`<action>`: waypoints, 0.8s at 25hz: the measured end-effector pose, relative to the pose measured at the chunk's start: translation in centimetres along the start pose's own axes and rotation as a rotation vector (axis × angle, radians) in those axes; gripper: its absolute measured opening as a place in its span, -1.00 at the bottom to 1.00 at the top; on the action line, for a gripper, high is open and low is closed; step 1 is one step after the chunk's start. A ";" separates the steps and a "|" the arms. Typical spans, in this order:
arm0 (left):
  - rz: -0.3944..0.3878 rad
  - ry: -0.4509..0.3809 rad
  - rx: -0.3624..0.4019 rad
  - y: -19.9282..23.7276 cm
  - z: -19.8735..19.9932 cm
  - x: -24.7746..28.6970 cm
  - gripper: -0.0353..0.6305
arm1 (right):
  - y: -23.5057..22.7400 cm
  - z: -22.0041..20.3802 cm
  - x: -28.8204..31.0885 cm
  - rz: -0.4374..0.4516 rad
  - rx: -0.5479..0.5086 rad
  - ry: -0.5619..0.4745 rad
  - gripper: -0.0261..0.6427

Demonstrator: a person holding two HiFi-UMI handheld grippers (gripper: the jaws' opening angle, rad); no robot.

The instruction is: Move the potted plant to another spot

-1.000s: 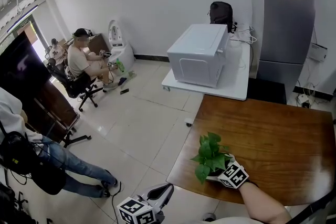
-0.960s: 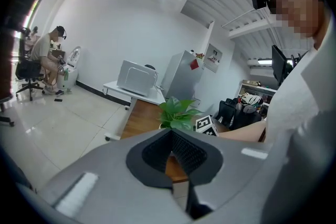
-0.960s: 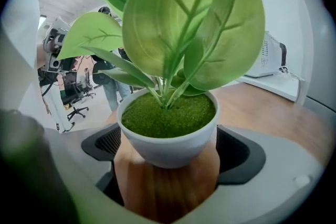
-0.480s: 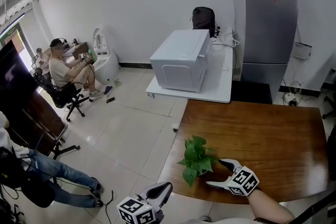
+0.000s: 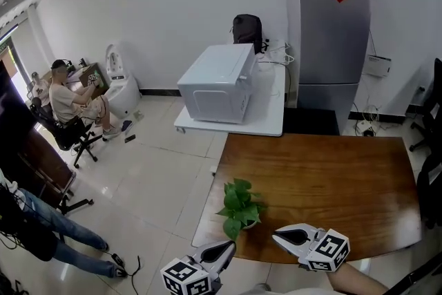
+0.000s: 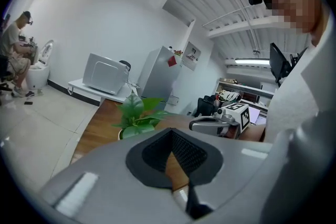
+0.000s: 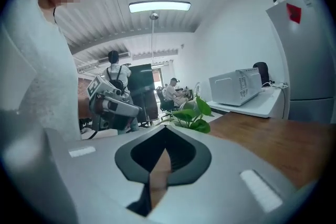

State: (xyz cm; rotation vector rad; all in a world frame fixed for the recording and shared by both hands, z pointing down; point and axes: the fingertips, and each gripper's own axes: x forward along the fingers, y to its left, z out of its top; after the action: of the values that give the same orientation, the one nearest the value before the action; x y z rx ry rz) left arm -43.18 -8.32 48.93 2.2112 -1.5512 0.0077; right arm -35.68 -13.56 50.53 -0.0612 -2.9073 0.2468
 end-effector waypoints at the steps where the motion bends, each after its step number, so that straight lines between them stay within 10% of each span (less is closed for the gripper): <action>1: -0.011 0.003 0.002 -0.6 -0.2 0.2 -0.90 | 0.4 0.1 -0.5 0.000 0.007 -0.003 -0.90; 20: -0.128 0.079 0.040 -26.0 -9.8 -1.5 -0.91 | 17.9 -4.5 -19.9 0.124 0.156 -0.040 -0.91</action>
State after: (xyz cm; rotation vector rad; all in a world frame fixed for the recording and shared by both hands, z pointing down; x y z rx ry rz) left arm -18.03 3.67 48.42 2.3083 -1.3768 0.0874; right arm -14.82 3.61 47.49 -0.2134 -2.9160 0.5009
